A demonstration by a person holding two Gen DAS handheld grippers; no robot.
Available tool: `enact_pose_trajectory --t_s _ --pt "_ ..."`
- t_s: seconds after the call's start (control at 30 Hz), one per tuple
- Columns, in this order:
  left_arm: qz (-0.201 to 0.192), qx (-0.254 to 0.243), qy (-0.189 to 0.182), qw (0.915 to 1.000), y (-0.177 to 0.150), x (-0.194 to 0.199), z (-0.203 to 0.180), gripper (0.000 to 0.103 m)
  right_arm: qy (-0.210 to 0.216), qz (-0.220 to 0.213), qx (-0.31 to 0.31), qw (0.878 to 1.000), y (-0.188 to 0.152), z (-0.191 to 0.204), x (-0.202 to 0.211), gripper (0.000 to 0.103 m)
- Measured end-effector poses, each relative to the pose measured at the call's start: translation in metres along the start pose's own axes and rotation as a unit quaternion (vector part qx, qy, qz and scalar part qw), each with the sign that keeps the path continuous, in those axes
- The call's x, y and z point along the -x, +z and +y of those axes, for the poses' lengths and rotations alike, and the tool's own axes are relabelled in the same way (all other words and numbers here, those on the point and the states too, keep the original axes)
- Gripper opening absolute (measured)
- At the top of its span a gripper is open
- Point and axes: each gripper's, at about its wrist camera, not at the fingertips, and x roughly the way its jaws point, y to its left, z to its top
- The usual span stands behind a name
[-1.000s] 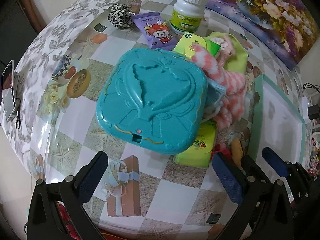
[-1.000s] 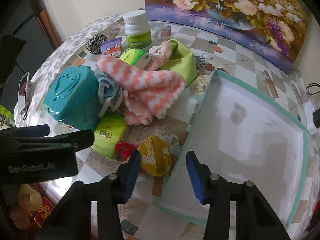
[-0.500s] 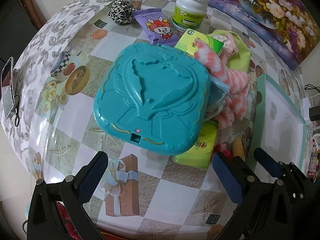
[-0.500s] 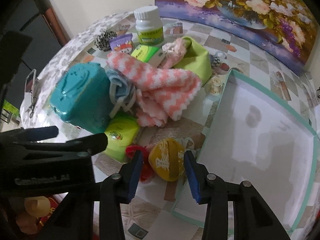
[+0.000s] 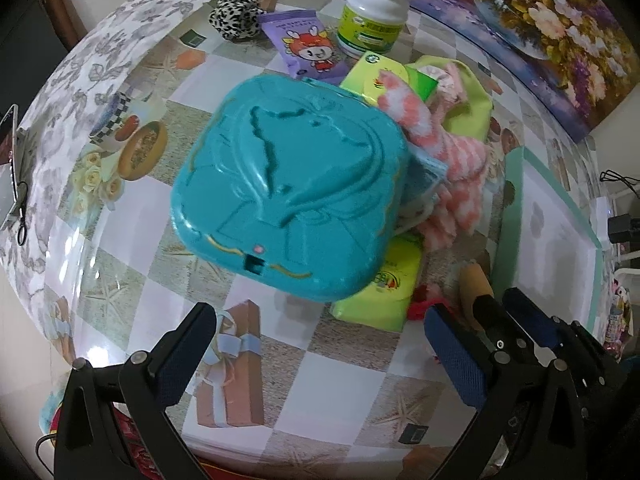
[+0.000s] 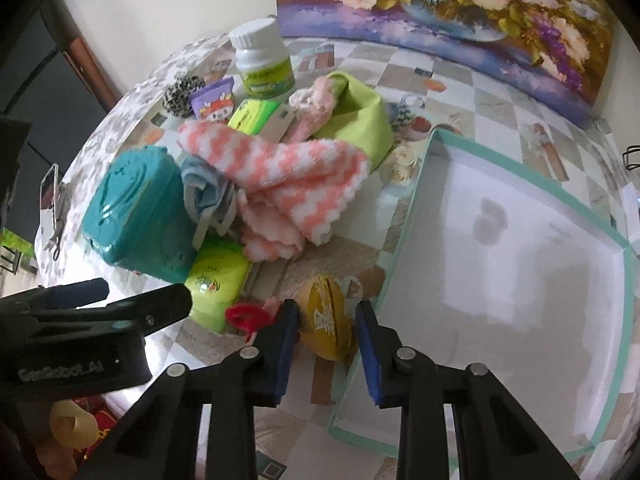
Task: Organize soft objects
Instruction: 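Reach and close the right tool on the round yellow packet while the left tool approaches the red plush toy, then close the left tool on the red plush toy while the right tool holds the yellow packet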
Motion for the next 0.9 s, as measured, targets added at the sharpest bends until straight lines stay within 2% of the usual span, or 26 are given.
enact_pose_trajectory --t_s 0.1,0.17,0.37,0.53,0.8,0.9 --pt "0.001 0.004 -0.008 1.0000 0.000 -0.001 -0.003 0.103 -0.022 -0.011 0.013 1.000 0.001 0.004 0.005 0.027" --pt "0.004 0.008 -0.015 0.9998 0.000 -0.001 -0.003 0.103 -0.017 -0.014 0.007 1.000 0.001 0.002 0.007 0.013" --pt "0.010 0.008 -0.025 0.9996 -0.003 -0.002 -0.006 0.102 -0.002 -0.016 -0.013 1.000 0.001 -0.007 0.010 0.010" --pt "0.010 0.008 -0.035 0.9993 -0.007 0.001 -0.009 0.096 0.010 -0.026 -0.024 0.999 0.000 -0.010 0.017 0.009" --pt "-0.004 0.011 -0.058 0.9982 -0.008 0.009 -0.020 0.092 0.040 -0.065 -0.057 0.996 -0.005 -0.021 0.045 0.009" --pt "-0.005 -0.001 -0.063 0.9980 -0.008 0.009 -0.029 0.084 0.043 -0.083 -0.071 0.993 -0.008 -0.028 0.058 0.009"
